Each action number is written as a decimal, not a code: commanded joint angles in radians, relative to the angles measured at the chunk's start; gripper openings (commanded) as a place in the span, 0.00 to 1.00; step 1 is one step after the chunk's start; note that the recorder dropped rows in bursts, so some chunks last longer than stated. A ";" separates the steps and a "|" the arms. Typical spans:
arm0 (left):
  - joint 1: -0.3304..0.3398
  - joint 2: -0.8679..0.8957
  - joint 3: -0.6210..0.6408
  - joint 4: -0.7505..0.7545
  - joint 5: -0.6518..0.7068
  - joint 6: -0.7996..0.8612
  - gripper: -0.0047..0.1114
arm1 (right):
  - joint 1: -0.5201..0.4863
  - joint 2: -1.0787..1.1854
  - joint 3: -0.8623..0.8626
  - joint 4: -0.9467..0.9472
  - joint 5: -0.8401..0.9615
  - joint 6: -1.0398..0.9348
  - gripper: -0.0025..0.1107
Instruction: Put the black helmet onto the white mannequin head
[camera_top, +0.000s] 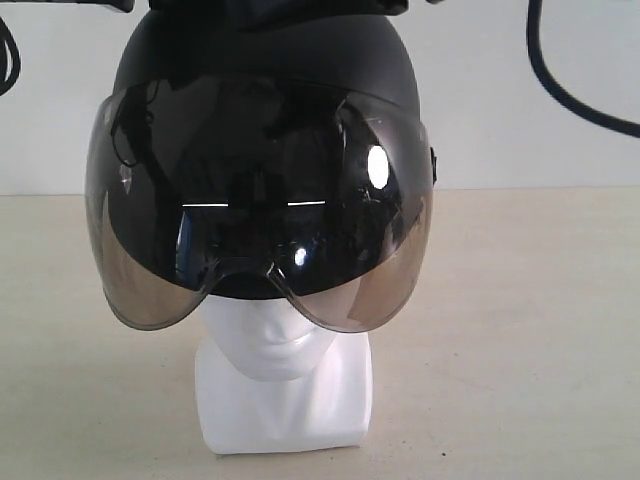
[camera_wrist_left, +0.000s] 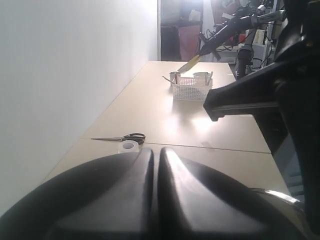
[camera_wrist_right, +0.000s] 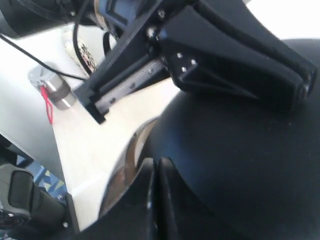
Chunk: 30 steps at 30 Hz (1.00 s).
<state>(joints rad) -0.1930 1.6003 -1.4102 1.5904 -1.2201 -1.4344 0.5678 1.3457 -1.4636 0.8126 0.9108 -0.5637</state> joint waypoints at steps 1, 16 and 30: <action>-0.006 0.012 0.012 0.013 -0.001 0.004 0.08 | 0.002 -0.004 -0.002 -0.115 0.037 0.086 0.02; -0.006 0.012 0.012 0.013 -0.001 -0.010 0.08 | 0.002 0.049 -0.002 -0.115 0.109 0.095 0.02; -0.006 0.012 0.012 0.015 -0.001 -0.015 0.08 | 0.142 0.052 -0.002 -0.301 0.108 0.206 0.02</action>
<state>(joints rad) -0.1930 1.6003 -1.4102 1.5904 -1.2201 -1.4362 0.7070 1.3905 -1.4724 0.5774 0.9972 -0.3771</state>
